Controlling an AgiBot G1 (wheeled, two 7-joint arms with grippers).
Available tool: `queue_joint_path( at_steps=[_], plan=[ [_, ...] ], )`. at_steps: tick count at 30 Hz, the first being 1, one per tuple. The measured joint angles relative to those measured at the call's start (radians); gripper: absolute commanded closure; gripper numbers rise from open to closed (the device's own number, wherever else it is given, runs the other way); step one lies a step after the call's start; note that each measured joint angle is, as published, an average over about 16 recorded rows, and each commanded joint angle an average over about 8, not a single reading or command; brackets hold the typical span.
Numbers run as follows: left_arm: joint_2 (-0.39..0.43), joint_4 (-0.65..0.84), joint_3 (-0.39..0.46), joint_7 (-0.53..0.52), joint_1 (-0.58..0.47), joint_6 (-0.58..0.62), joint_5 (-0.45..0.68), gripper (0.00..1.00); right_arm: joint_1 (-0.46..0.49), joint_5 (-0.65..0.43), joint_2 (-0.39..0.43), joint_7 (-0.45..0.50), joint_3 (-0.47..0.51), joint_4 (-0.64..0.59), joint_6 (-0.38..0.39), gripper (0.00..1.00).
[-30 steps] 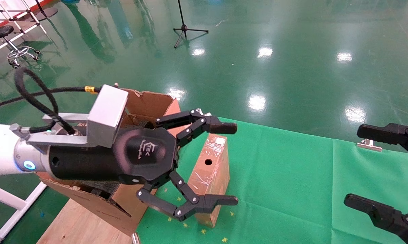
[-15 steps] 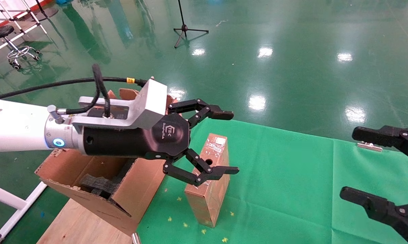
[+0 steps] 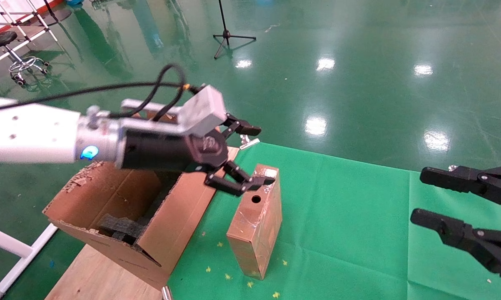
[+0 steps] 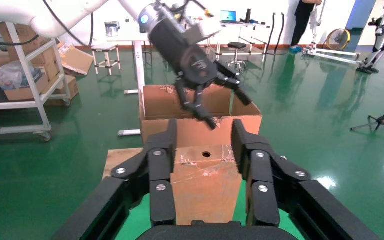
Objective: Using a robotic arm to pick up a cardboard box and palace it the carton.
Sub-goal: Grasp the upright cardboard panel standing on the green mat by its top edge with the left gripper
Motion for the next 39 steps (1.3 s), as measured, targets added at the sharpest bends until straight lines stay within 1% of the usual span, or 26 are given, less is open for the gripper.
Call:
queue_joint_path(
  at_steps=[5,9,12,15,19,27,33,39],
  plan=[
    [0.051,-0.006,0.067,-0.284,-0.096,-0.002,0.156,0.00,0.000,0.000,0.000,0.000,0.000,0.000,0.000,1.00],
    [0.098,-0.007,0.115,-0.494,-0.160,0.019,0.255,0.00,0.000,0.000,0.000,0.000,0.000,0.000,0.000,1.00],
    [0.135,-0.009,0.149,-0.625,-0.198,0.045,0.314,0.00,0.000,0.000,0.000,0.000,0.000,0.000,0.000,1.00],
    [0.171,-0.012,0.181,-0.722,-0.229,0.076,0.362,0.00,0.000,0.000,0.000,0.000,0.000,0.000,0.000,1.00],
    [0.215,-0.016,0.223,-0.805,-0.264,0.126,0.409,0.00,0.000,0.000,0.000,0.000,0.000,0.000,0.000,1.00],
    [0.284,-0.018,0.323,-0.910,-0.331,0.208,0.462,0.00,0.000,0.000,0.000,0.000,0.000,0.000,0.000,1.00],
    [0.312,-0.018,0.412,-0.970,-0.376,0.237,0.459,0.00,0.000,0.000,0.000,0.000,0.000,0.000,0.000,1.00],
    [0.317,-0.017,0.507,-1.014,-0.420,0.241,0.418,0.00,0.000,0.000,0.000,0.000,0.000,0.000,0.000,1.00]
  ],
)
